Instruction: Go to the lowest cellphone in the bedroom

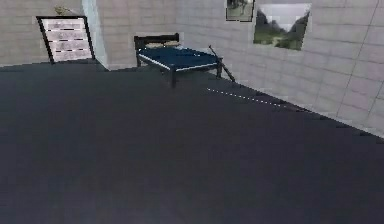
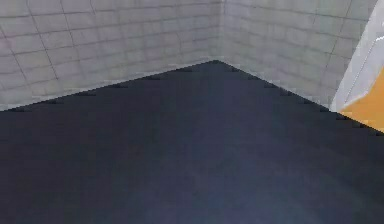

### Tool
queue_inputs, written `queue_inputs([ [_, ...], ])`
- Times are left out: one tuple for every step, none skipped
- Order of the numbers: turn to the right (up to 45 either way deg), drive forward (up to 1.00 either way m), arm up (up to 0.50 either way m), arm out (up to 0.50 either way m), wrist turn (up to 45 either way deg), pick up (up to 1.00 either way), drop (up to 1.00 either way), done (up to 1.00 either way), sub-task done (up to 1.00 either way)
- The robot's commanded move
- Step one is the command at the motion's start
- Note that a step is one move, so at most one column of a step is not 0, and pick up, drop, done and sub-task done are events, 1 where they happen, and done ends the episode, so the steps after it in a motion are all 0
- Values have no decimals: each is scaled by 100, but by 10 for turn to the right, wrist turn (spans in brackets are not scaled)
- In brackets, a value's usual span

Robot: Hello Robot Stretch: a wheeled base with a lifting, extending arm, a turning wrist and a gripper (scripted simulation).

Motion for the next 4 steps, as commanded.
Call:
queue_inputs([
  [0, 100, 0, 0, 0, 0, 0, 0, 0],
  [0, 100, 0, 0, 0, 0, 0, 0, 0],
  [0, 100, 0, 0, 0, 0, 0, 0, 0],
  [0, 75, 0, 0, 0, 0, 0, 0, 0],
])
